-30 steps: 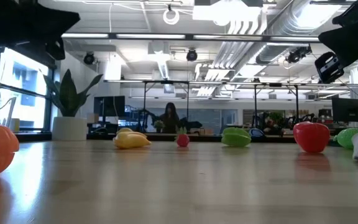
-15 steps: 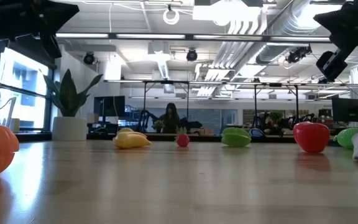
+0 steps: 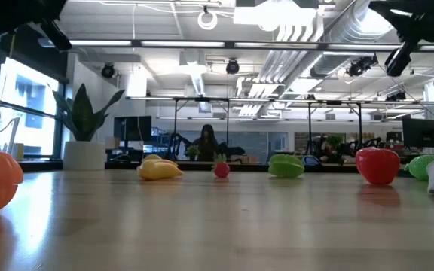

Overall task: Pick and placing Produce into tupperware
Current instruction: Move the transparent bin to the center of the table

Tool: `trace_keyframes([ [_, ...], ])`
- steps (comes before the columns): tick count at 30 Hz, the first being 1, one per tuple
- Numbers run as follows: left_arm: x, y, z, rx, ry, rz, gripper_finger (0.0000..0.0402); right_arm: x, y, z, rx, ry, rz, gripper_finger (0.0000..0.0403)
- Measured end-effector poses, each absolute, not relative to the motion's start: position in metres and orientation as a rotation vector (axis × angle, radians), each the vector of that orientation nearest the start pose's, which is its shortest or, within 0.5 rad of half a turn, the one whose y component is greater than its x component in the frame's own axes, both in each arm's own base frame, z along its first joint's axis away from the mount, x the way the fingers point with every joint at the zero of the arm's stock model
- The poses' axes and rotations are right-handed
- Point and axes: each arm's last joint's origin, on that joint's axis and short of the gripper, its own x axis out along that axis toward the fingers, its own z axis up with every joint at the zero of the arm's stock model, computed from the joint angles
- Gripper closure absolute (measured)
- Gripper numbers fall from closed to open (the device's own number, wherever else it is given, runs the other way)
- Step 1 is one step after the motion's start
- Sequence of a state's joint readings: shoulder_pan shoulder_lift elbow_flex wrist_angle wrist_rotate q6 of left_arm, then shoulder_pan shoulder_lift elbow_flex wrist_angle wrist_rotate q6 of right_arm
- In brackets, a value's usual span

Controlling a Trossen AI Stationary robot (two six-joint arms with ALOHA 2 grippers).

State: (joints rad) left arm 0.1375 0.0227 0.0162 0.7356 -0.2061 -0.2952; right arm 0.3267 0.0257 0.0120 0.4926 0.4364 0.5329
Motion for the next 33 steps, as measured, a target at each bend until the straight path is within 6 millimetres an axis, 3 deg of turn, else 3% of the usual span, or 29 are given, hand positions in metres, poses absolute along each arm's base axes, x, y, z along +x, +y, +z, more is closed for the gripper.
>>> trace_keyframes([
  [6, 0.065, 0.013, 0.246, -0.131, -0.817, 0.185, 0.0401, 0.083, 0.016, 0.213, 0.699, -0.493, 0.032, 0.0403],
  [13, 0.047, 0.006, 0.3, 0.15, -0.798, 0.134, 0.0401, 0.077, 0.014, 0.227, 0.66, -0.606, 0.065, 0.0403],
  [17, 0.037, 0.003, 0.333, 0.243, -0.616, 0.125, 0.0401, 0.069, 0.013, 0.253, 0.554, -0.606, 0.076, 0.0403],
  [23, 0.033, 0.004, 0.364, 0.264, -0.299, 0.152, 0.0401, 0.055, 0.008, 0.306, 0.29, -0.403, -0.004, 0.0403],
  [28, 0.05, 0.006, 0.367, 0.236, -0.073, 0.132, 0.0401, 0.055, 0.008, 0.343, 0.065, -0.183, -0.039, 0.0403],
  [33, 0.07, 0.009, 0.349, 0.134, 0.213, 0.106, 0.0401, 0.067, 0.01, 0.363, -0.106, 0.06, -0.108, 0.0403],
])
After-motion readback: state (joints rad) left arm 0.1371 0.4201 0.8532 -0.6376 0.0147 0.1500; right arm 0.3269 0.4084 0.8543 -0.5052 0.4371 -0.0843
